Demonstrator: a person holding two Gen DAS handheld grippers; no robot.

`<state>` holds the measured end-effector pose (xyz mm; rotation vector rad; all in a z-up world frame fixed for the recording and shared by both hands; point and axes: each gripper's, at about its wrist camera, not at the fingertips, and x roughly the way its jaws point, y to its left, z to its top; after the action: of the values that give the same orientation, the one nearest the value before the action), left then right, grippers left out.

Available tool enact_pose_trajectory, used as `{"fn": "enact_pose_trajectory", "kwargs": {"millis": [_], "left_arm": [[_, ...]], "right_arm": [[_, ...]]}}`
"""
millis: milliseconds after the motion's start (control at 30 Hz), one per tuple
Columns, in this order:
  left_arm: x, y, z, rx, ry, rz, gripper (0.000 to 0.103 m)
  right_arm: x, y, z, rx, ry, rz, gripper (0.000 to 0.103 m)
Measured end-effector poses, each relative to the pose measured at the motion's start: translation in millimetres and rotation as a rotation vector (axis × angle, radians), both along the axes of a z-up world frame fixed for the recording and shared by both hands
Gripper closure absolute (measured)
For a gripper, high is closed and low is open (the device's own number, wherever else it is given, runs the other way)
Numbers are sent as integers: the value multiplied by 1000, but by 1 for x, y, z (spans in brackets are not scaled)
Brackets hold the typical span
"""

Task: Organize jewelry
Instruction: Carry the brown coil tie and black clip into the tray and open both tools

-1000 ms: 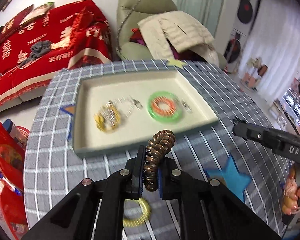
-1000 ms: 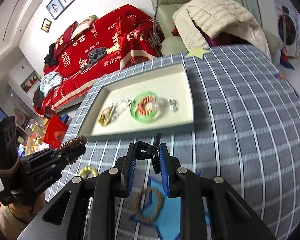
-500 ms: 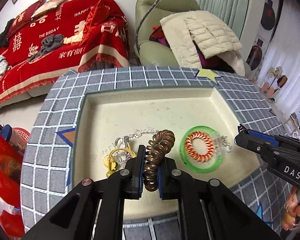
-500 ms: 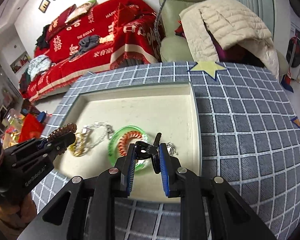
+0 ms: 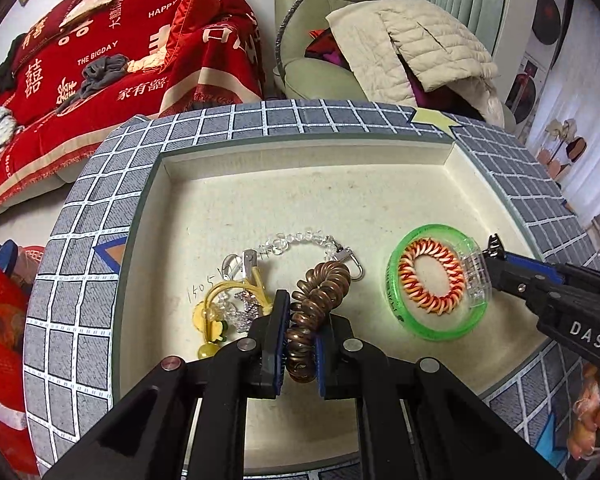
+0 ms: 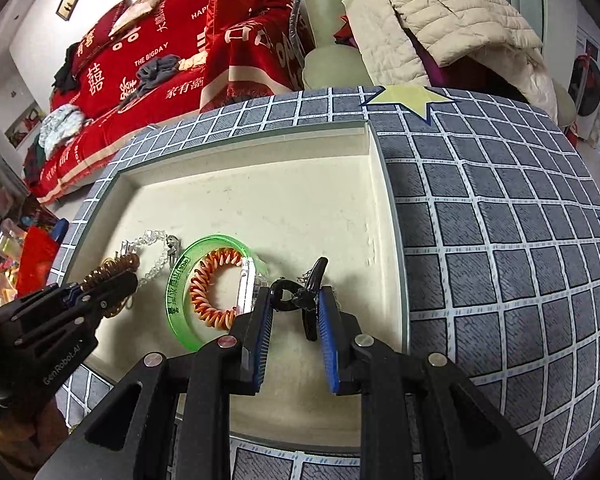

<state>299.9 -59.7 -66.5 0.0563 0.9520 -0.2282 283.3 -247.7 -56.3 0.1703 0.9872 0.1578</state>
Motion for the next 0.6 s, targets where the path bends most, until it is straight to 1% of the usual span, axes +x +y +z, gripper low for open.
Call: {"fn": "enact_pose_trajectory", "kwargs": {"millis": [33, 100, 167, 233, 367, 467, 500, 533, 567, 600], "left_arm": [[-1, 0, 0, 4, -6, 2, 72], [-2, -2, 0, 14, -11, 4, 72], [-3, -2, 0, 17, -9, 9, 72], [-3, -1, 1, 18, -8, 21, 72], [-5, 1, 4, 24, -15, 39, 72], [-8, 0, 9, 31, -32, 40, 72], [-9, 0, 11, 32, -36, 39, 68], [-10, 0, 13, 33, -42, 39, 58], [-12, 0, 17, 30, -52, 41, 20], [-14, 1, 20, 25, -68, 49, 0]], "right_arm": [[0, 0, 0, -1, 0, 0, 77], [0, 0, 0, 4, 3, 0, 70], [-2, -3, 3, 37, 0, -7, 46], [-3, -4, 5, 53, -8, -8, 38], [-11, -7, 17, 110, -43, -14, 34], [-16, -7, 26, 124, -64, -16, 34], [-18, -7, 30, 127, -71, -15, 34], [-21, -6, 32, 130, -77, -16, 34], [-23, -6, 35, 133, -82, -17, 34], [-27, -7, 39, 139, -89, -18, 34]]}}
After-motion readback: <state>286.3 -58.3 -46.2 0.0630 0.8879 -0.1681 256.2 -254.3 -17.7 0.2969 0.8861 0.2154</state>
